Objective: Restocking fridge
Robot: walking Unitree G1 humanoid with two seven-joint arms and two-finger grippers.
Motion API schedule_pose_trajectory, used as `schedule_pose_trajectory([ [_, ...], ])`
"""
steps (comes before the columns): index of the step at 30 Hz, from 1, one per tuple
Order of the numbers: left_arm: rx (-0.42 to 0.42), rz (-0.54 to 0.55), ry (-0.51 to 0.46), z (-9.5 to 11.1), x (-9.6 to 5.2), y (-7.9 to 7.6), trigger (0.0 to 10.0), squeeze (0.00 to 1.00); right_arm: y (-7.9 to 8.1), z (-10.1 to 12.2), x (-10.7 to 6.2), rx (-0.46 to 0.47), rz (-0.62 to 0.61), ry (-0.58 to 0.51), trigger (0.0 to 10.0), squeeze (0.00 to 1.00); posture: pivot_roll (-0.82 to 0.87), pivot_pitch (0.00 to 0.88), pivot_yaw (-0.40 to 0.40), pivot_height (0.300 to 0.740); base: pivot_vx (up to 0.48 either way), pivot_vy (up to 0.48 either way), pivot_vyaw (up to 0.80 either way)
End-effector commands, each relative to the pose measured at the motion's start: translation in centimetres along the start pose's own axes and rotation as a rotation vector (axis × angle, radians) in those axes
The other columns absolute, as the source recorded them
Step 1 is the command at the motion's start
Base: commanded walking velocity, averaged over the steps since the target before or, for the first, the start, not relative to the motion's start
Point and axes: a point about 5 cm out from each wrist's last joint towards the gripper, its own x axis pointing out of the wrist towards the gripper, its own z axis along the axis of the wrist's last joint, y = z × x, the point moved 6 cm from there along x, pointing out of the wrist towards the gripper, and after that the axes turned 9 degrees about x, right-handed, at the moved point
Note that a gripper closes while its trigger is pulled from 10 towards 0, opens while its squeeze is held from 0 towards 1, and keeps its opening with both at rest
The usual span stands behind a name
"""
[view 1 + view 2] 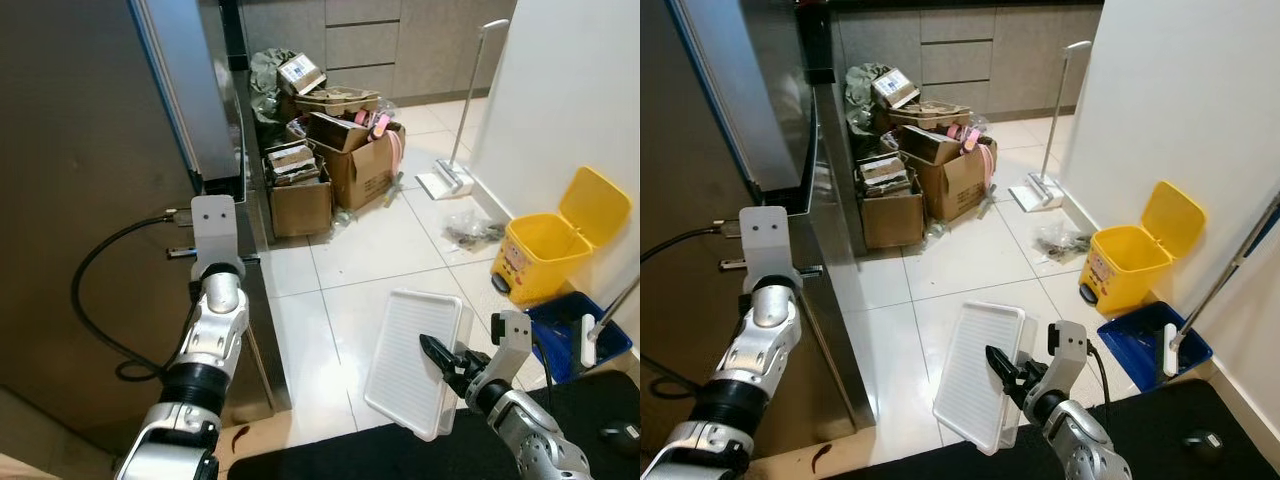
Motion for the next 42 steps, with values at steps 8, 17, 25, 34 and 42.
schedule_pose_trajectory([
  [8, 0.001, -0.022, -0.030, 0.9, 0.5, -0.7, 10.0, 1.00, -0.2, 0.1, -0.2, 0.003, -0.004, -0.010, 10.0, 0.00, -0.10, 0.074, 0.005, 0.740, 0.000, 0.000, 0.00],
  [17, -0.020, -0.122, -0.011, 0.2, 0.0, -2.4, 10.0, 1.00, -0.1, 0.0, -0.1, 0.007, 0.001, -0.007, 10.0, 0.00, -0.10, 0.074, 0.004, 0.740, 0.000, 0.000, 0.00],
  [25, -0.054, -0.329, -0.038, 2.1, -1.3, -7.2, 10.0, 0.00, 0.1, -0.1, 0.0, 0.008, 0.009, -0.003, 10.0, 0.00, -0.10, 0.074, 0.004, 0.740, 0.000, 0.000, 0.00],
  [34, -0.147, -0.556, -0.111, 5.9, -4.1, -13.5, 10.0, 0.00, 3.0, 0.6, -0.1, -0.030, 0.168, -0.005, 10.0, 0.00, -0.10, 0.072, 0.001, 0.740, 0.000, 0.000, 0.00],
  [42, -0.164, -0.449, -0.043, 4.3, -2.3, -10.7, 10.0, 0.00, 4.9, 0.7, 0.0, -0.234, 0.235, 0.026, 10.0, 0.00, -0.10, 0.074, 0.006, 0.740, 0.000, 0.000, 0.00],
])
